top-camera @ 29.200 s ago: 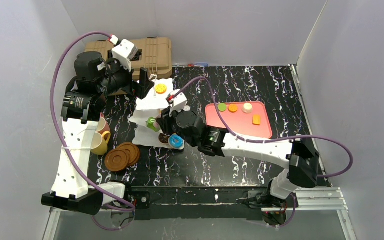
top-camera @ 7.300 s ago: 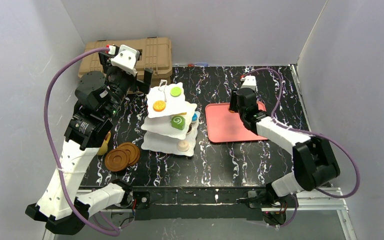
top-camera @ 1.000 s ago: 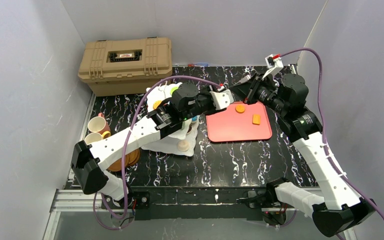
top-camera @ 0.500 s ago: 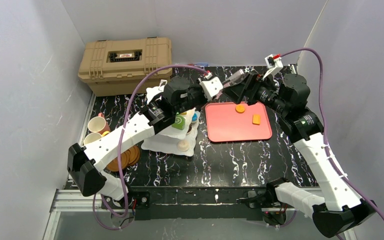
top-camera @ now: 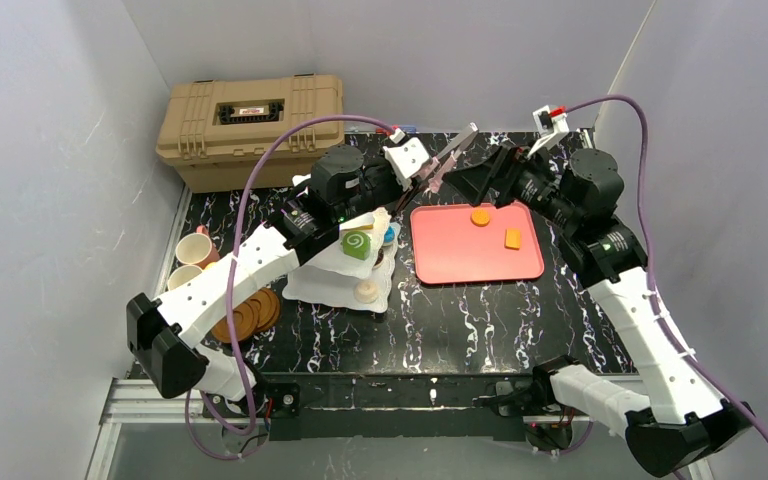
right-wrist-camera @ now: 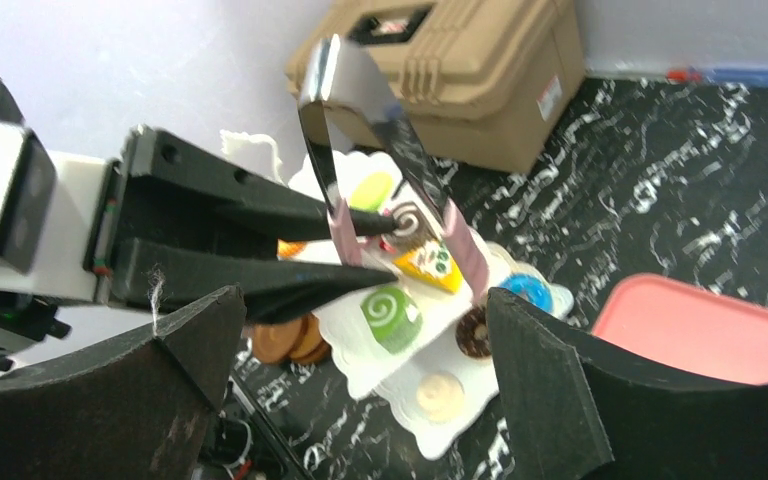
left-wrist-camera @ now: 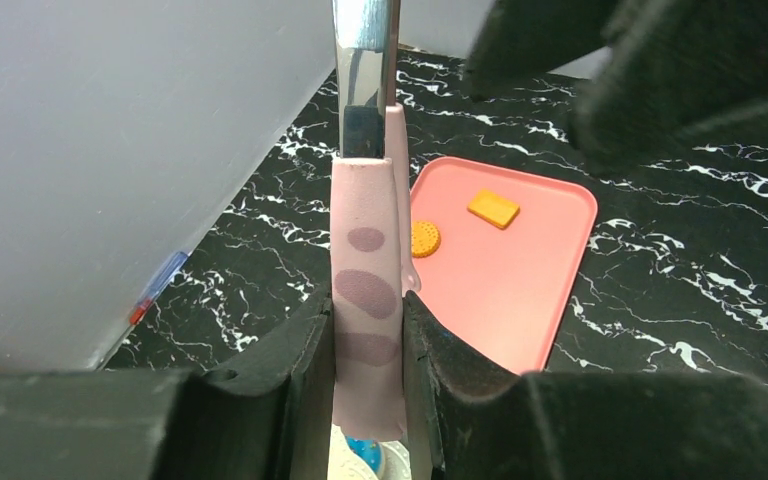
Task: Serve the afternoon tea
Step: Adjust the clamp.
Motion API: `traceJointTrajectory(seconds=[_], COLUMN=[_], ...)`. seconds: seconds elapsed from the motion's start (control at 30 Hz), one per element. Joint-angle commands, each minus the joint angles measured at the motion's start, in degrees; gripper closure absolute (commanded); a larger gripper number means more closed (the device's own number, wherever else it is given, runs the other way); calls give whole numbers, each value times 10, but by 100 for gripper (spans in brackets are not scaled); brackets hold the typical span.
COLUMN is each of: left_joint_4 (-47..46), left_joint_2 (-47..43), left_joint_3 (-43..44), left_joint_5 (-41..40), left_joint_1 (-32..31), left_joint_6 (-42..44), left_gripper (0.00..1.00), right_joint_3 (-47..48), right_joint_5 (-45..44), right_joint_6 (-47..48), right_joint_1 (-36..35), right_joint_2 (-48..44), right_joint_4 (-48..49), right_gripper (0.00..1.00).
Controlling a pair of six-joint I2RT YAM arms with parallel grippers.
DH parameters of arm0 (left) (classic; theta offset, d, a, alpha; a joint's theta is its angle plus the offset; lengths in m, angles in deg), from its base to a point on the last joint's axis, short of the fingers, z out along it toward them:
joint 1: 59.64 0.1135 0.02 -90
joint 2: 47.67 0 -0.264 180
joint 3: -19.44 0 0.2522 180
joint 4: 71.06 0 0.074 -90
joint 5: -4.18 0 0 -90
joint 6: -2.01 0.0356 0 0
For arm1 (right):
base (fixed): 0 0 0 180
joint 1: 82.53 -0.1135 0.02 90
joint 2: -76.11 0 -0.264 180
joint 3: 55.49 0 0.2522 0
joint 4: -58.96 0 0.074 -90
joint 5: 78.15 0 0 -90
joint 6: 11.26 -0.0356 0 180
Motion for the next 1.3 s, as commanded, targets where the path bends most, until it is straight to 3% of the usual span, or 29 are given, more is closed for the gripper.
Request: traceJointTrajectory(seconds=[0.0, 0.23, 0.43, 0.93, 1.1, 1.13, 1.17, 1.27], left_joint_4=[-13, -12, -12, -9, 3, 3, 19, 48], left_joint_2=[-30, -18, -1, 4, 7, 6, 3, -5], left_joint_3=[6, 20, 35, 37, 42, 43, 44, 54], left_joint_5=[22, 26, 21, 3, 14, 20, 24, 33], left_joint_1=[-2, -6, -14, -17, -20, -21, -21, -22], left_joint_6=[-15, -20, -10, 14, 7, 4, -2, -17], left_gripper=[100, 100, 100, 98, 50, 27, 16, 2], right_joint_3=[-7, -28, -13, 31, 31, 27, 23, 10], right_joint_5=[28, 25, 3, -65, -76, -80, -85, -110], right_joint_6=[-47, -61, -44, 22, 27, 28, 32, 56], right_joint_1=[1, 0, -20, -46, -46, -46, -46, -46], right_joint_2=[22, 41, 67, 98, 104, 104, 104, 104], right_joint_4=[133, 184, 170, 60, 58, 61, 66, 71], right_gripper=[2, 2, 2, 31, 39, 40, 41, 40])
